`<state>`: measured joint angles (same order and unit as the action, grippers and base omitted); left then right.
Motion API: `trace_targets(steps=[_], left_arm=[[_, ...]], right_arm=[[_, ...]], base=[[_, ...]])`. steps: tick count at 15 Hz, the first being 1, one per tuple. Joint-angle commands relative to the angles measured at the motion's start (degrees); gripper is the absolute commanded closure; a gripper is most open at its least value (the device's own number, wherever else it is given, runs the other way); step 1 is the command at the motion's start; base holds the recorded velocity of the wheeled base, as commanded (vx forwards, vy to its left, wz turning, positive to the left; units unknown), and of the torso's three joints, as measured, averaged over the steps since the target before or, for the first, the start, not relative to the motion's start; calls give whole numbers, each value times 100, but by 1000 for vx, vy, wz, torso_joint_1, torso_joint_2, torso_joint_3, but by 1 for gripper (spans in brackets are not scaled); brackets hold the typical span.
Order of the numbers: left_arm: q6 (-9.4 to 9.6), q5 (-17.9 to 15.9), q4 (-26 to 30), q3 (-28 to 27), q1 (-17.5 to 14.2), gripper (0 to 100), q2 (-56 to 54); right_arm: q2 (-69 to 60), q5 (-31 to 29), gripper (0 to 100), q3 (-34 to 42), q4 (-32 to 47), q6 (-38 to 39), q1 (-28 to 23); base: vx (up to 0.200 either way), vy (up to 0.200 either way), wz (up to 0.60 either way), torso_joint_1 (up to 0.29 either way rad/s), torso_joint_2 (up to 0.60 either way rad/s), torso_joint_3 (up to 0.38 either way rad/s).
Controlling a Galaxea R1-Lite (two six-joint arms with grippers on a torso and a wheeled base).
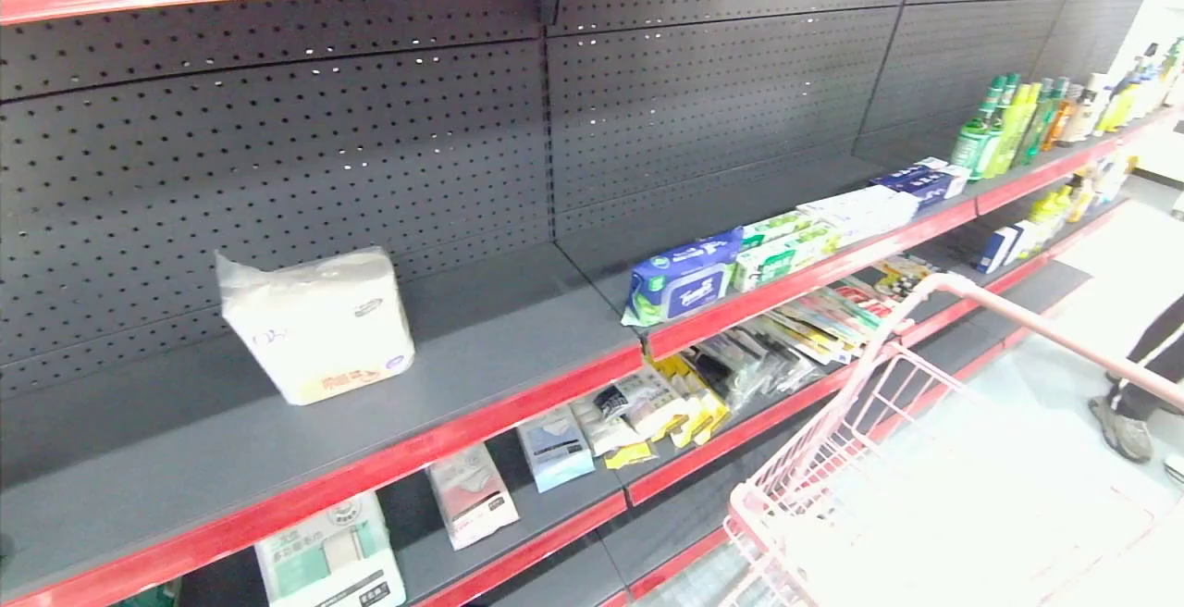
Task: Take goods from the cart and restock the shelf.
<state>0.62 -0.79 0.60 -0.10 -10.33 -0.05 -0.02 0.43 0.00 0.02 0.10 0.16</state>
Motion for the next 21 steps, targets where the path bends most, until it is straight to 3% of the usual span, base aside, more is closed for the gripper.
trace_targets(steps=[1,6,11,12,14,15,17,19,21], left_arm=[[-1,0,2,1,-5,0,5],[-1,0,-7,1,-5,0,5],[-1,0,2,1,-5,0,5],[-1,0,2,1,-5,0,5],[8,0,2,1,-5,0,5],[8,-9,2,1,-5,0,5],[8,0,2,1,-5,0,5],[8,0,2,1,-5,0,5],[17,0,-7,1,-5,0,5]], right_arm=[[2,1,0,0,-2,-1,2],[2,1,0,0,-2,-1,2],[117,1,0,-9,6,-36,-33],[292,80,0,-299,-20,-62,28],[2569,177,0,-2487,-2,913,125],[3667,230,0,-3393,50,825,125],[4889,-201,0,-3480,-55,-1012,-139],[6744,-60,0,-4069,-275,-1012,-16],[8651,-166,0,-4377,-301,-950,1021]], base=[[0,0,-600,-2,2,2],[0,0,-600,5,4,0],[0,0,0,0,0,0],[0,0,0,0,0,0],[0,0,0,0,0,0],[0,0,0,0,0,0],[0,0,0,0,0,0],[0,0,0,0,0,0],[0,0,0,0,0,0]])
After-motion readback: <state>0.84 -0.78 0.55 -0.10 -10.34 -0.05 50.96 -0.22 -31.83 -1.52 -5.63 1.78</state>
